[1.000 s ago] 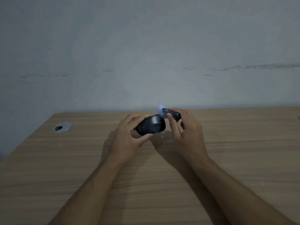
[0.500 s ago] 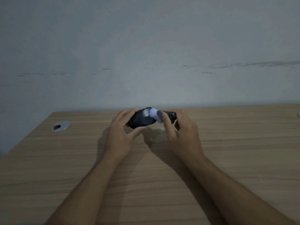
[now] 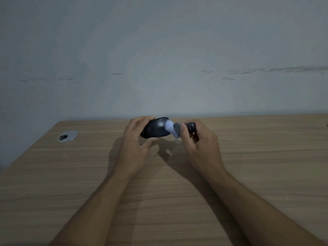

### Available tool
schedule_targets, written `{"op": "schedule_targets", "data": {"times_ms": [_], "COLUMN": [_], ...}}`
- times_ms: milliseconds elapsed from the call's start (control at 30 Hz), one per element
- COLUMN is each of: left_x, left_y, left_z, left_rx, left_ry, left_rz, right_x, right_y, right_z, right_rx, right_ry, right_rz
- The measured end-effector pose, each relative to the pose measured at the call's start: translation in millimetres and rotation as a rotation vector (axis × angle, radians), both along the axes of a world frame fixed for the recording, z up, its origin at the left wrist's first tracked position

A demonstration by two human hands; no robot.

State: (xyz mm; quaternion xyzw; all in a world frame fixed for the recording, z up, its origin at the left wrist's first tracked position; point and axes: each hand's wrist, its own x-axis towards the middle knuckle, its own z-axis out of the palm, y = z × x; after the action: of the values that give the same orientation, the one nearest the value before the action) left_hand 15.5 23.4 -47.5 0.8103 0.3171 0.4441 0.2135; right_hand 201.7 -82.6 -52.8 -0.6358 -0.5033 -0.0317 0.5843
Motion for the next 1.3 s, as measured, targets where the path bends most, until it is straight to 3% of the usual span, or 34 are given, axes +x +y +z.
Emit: {"op": "schedule_targets", "data": {"times_ms": [333, 500, 900, 1133, 1300], "left_x": [0, 2, 5, 6, 9], "left_y": [-8, -10, -13, -17, -15], "left_z": [4, 5, 8, 9, 10], "left_rx": [0.000, 0.000, 0.002, 0.003, 0.009], "left_ry": [-0.004, -0.009, 0.017, 0.049, 0.022], "left_rz": [0.014, -0.008, 0.017, 0.036, 0.049], "right_x": [3, -3, -15, -12, -14], "right_y": [0, 0, -4, 0, -4], "right_z": [-2, 1, 3, 3, 6], "right_rx": [-0.063, 0.028, 0.041, 0.073, 0.096], "right_ry": [-0.024, -0.038, -0.247, -0.240, -0.373], "right_rz": [0.026, -0.001, 0.175, 0.072, 0.181]}}
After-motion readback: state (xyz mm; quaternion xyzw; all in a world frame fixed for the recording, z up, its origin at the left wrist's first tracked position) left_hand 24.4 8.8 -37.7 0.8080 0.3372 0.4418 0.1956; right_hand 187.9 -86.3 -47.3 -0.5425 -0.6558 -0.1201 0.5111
